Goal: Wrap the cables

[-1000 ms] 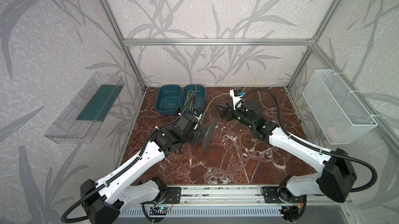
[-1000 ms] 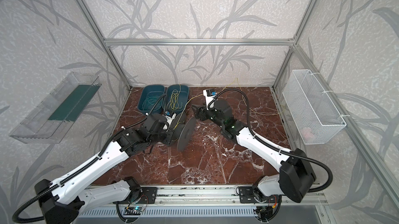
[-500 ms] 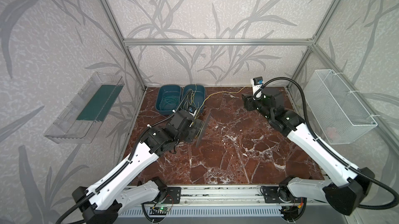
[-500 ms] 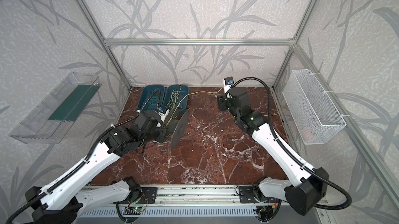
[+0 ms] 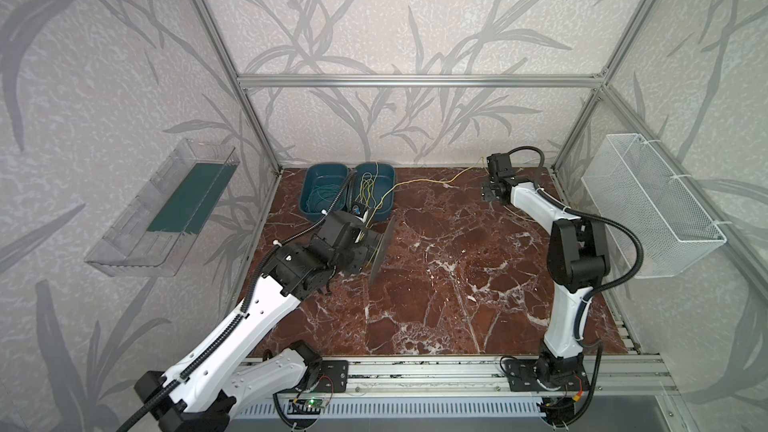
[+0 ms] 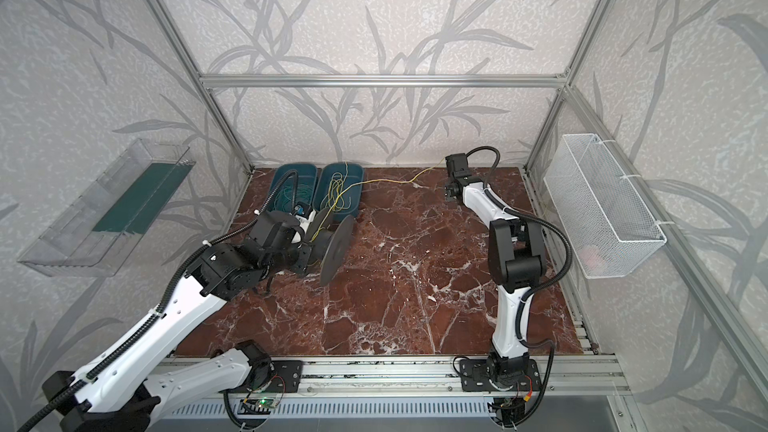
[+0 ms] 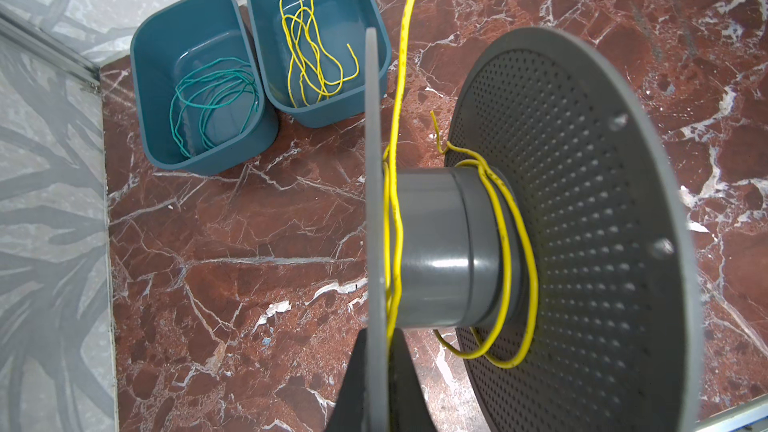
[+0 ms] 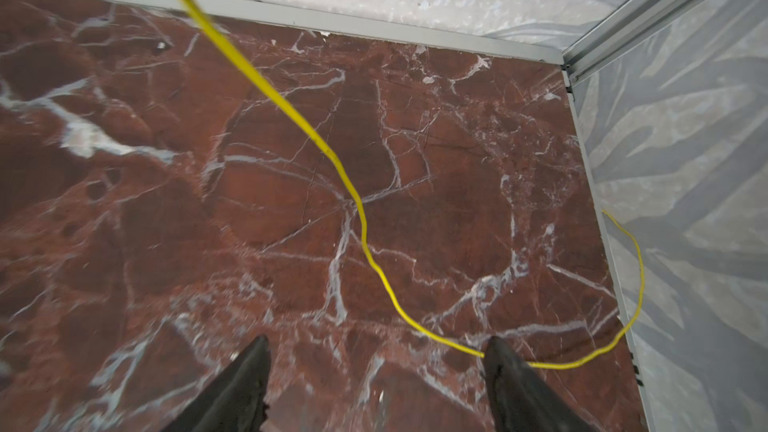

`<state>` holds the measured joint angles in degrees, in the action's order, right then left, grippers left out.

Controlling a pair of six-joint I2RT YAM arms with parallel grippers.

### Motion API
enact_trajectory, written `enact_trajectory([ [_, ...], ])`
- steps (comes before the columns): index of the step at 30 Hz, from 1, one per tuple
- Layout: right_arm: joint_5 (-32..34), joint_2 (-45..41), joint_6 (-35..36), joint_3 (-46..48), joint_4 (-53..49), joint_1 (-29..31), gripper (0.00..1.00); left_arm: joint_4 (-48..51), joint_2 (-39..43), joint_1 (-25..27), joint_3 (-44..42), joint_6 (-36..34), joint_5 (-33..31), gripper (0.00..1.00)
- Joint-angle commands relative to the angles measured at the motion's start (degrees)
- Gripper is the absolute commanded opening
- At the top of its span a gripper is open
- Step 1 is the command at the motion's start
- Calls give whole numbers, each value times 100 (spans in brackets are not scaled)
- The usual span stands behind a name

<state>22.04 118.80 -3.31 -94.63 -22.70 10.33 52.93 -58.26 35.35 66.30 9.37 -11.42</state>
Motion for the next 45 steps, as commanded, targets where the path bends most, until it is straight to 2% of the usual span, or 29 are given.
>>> enact_trajectory([
  [1, -150, 340, 74, -474, -333, -117, 78, -184, 118, -128, 261, -47, 216, 0],
  [13, -1186, 1729, 156, -2268, -1669, -415, 58, -125, 114, -338, 466, -38, 562, 0],
  [16, -1089, 2038, 154, -2817, -2148, -442, 53, -102, 96, -360, 523, -50, 560, 0],
  [24, -1176, 2460, 70, -3181, -2410, -583, 41, -81, 69, -432, 679, -117, 534, 0],
  [27, -1115, 2494, 86, -3316, -2587, -593, 32, -55, 69, -468, 750, -143, 483, 0],
  [31, -1127, 2260, 163, -2971, -2359, -593, 6, -132, 69, -536, 822, -146, 541, 0],
  [33, -1196, 2116, 184, -2773, -2253, -587, 0, -197, 52, -571, 895, -128, 578, 0],
  [39, -1404, 1776, 316, -2356, -2123, -445, 0, -162, -109, -634, 1597, -163, 1051, 0],
  [45, -1304, 1706, 381, -2273, -2197, -114, 0, -37, -535, -689, 2821, -208, 954, 0],
])
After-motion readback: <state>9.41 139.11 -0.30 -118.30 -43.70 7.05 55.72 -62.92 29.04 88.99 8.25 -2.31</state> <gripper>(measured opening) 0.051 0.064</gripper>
